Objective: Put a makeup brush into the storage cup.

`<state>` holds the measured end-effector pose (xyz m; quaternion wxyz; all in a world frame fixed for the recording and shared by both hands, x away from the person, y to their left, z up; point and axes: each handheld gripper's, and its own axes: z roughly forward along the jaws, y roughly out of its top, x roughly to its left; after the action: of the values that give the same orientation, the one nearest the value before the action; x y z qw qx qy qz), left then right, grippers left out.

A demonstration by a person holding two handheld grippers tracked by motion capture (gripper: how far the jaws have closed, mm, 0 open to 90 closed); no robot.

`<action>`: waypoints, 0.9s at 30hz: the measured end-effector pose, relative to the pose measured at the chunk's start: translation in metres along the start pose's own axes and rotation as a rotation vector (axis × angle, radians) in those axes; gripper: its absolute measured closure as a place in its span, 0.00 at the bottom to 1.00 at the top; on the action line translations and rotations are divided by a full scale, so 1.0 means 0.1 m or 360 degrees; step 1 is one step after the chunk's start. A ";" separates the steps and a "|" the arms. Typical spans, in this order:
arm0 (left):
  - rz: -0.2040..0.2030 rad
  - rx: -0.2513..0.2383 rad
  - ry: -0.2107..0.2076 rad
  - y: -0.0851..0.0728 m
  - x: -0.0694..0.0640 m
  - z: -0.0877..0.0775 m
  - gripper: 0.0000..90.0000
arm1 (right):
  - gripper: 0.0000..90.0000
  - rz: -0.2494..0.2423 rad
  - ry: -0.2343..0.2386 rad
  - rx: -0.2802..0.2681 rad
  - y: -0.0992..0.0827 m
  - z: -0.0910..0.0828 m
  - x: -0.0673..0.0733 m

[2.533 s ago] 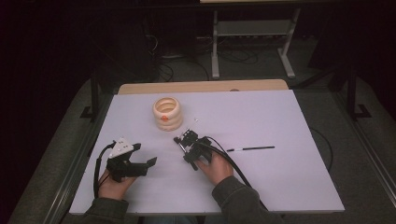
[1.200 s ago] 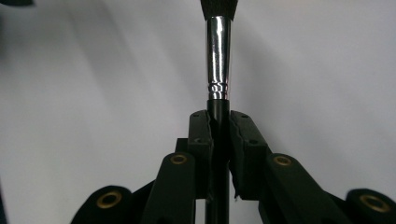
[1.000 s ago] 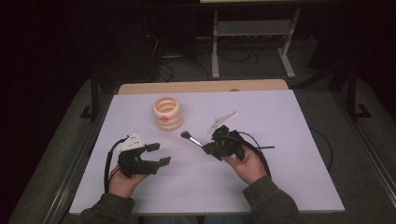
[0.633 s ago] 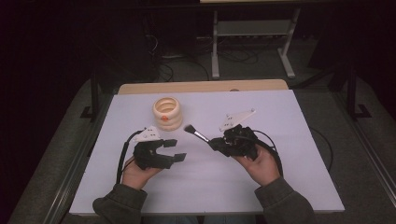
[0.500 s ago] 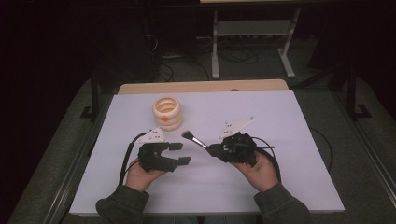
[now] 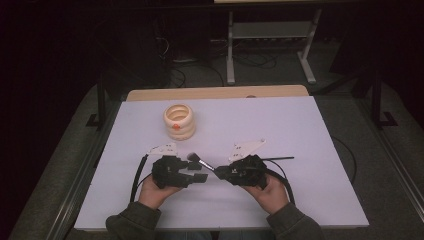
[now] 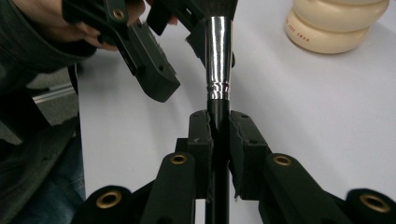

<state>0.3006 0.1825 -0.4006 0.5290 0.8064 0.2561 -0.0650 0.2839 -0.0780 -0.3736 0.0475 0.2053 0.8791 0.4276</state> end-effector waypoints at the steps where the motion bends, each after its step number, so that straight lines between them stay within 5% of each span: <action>1: -0.0007 -0.0006 -0.0005 0.00 0.00 0.00 0.50 | 0.87 -0.0041 -0.0019 0.0011 -0.01 0.02 0.00; 5: -0.0017 -0.0002 -0.0018 -0.01 0.01 0.00 0.56 | 0.87 -0.0056 0.0006 0.0009 -0.02 0.07 0.03; 11: -0.0006 -0.0010 -0.0074 -0.01 0.01 -0.03 0.69 | 0.87 -0.0190 0.0027 0.0028 0.00 0.13 0.11; 17: -0.0066 -0.0050 -0.0197 0.00 0.02 -0.06 0.85 | 0.87 -0.0223 0.0043 0.0036 0.00 0.18 0.15; 21: -0.0021 -0.0027 -0.0165 0.01 0.01 -0.08 0.85 | 0.86 -0.0223 0.0031 0.0043 0.00 0.22 0.18; 24: 0.0021 0.0003 -0.0101 0.03 -0.02 -0.09 0.85 | 0.75 -0.0213 0.0047 0.0051 0.00 0.23 0.16; 27: 0.0081 0.0051 -0.0037 0.05 -0.06 -0.10 0.85 | 0.73 -0.0228 0.0050 0.0142 -0.02 0.27 0.12</action>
<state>0.2966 0.1876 -0.3899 0.5205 0.8202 0.2282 -0.0649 0.2791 -0.0543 -0.3915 0.0551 0.1372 0.9103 0.3867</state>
